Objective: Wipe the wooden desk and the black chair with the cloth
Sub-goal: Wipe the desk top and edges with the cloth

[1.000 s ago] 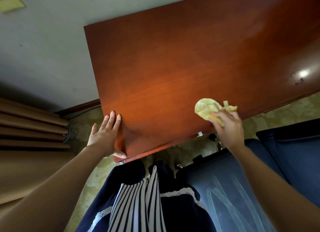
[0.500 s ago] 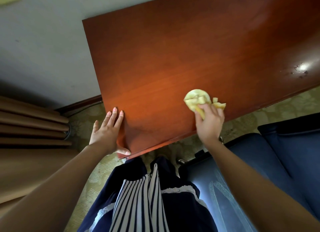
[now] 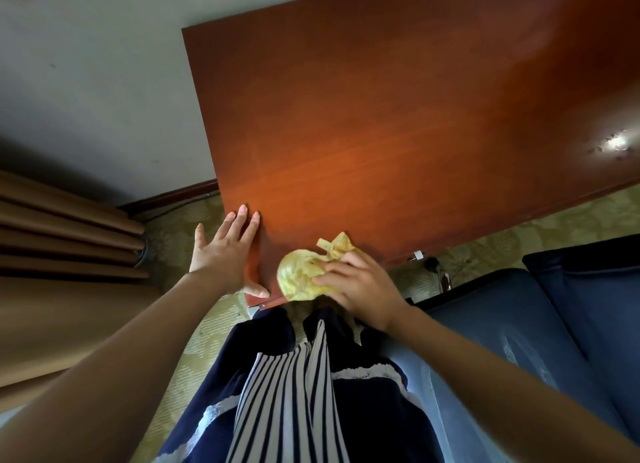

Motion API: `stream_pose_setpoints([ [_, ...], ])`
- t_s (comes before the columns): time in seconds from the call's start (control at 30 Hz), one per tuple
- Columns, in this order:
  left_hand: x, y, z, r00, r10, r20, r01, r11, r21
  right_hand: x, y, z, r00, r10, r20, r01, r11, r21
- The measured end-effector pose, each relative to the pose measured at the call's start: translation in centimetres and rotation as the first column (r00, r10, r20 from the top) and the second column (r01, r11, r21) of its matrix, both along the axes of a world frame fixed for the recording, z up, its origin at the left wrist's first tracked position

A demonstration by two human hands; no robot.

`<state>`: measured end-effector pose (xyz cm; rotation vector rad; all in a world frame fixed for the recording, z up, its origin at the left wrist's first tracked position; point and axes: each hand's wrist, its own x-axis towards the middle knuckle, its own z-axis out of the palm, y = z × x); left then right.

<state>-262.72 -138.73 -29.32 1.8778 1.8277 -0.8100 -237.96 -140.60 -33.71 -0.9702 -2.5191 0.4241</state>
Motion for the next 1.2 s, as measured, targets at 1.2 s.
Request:
stream_pose_setpoints([
  [1.2, -3.4, -4.0, -1.0, 0.599, 0.554, 0.578, -0.664, 0.747, -0.027, -9.0, 1.1, 0.6, 0.965, 0.256, -0.065, -0.262, 0.893, -0.366],
])
